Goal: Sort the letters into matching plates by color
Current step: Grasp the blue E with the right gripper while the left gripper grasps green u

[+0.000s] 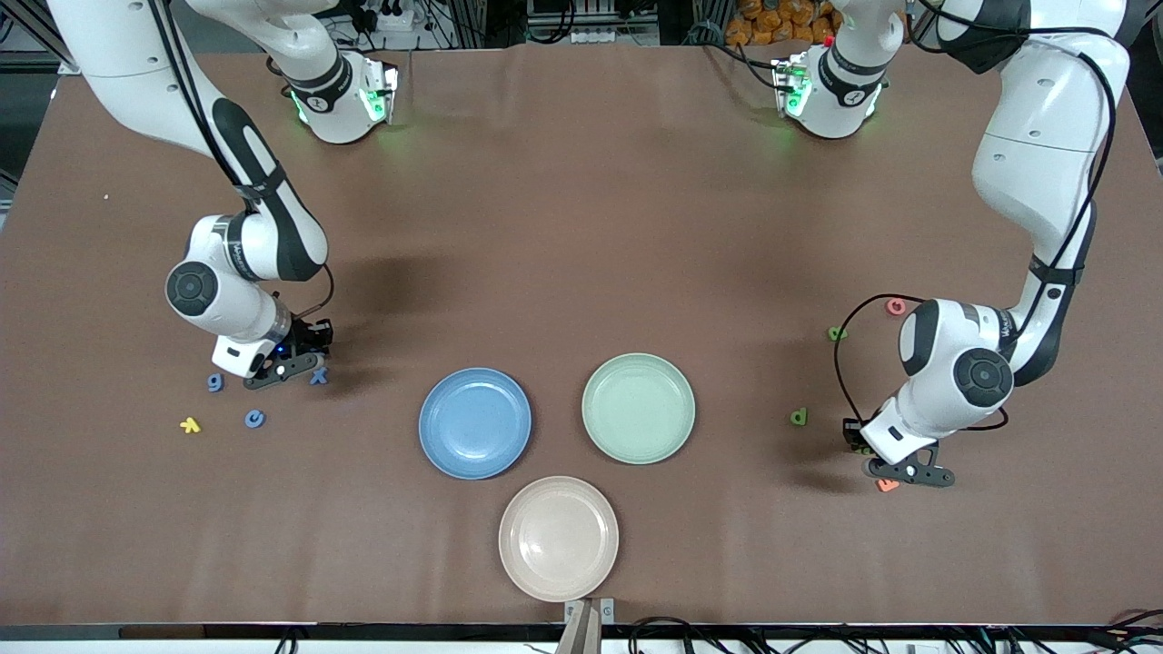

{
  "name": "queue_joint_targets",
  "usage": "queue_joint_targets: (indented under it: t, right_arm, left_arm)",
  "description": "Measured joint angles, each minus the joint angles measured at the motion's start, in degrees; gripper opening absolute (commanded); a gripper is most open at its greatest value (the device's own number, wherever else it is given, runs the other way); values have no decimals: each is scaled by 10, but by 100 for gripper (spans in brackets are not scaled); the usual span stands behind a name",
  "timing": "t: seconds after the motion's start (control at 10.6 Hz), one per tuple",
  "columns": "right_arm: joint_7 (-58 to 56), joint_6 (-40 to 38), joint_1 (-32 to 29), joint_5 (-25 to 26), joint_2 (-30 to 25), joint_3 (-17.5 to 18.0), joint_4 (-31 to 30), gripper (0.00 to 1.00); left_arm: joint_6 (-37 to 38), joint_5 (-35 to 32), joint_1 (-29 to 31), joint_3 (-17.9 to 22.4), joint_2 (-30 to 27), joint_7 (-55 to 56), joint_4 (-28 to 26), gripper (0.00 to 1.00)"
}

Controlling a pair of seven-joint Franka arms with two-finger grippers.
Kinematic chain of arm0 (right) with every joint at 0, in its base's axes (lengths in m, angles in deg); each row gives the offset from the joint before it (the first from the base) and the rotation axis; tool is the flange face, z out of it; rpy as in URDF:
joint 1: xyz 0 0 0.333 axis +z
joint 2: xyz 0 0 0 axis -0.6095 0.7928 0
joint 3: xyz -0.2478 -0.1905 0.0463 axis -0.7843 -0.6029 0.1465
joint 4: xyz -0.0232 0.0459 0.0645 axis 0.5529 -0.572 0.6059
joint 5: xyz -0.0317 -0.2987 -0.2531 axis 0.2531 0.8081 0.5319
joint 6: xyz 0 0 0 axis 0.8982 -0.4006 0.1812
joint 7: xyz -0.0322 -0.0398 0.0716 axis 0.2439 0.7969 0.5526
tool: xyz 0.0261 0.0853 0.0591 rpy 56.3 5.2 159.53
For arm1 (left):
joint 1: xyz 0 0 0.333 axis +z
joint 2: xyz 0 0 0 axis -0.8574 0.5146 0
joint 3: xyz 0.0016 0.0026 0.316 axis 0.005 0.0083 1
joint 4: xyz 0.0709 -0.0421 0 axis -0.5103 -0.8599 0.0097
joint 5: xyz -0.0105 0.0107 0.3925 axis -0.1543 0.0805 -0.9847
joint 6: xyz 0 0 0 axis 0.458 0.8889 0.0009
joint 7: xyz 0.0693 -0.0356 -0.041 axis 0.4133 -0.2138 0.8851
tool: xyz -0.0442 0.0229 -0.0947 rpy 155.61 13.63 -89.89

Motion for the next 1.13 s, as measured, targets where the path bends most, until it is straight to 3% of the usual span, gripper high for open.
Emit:
queue_joint_targets:
  t: [0.19,1.13]
  right_arm:
    - [0,-19,1,0,5,2,21,22]
    - [0,-270,1,4,4,0,234,22]
  left_arm:
    - [0,0,0,0,0,0,0,0]
    - [0,0,3,0,0,0,1,0]
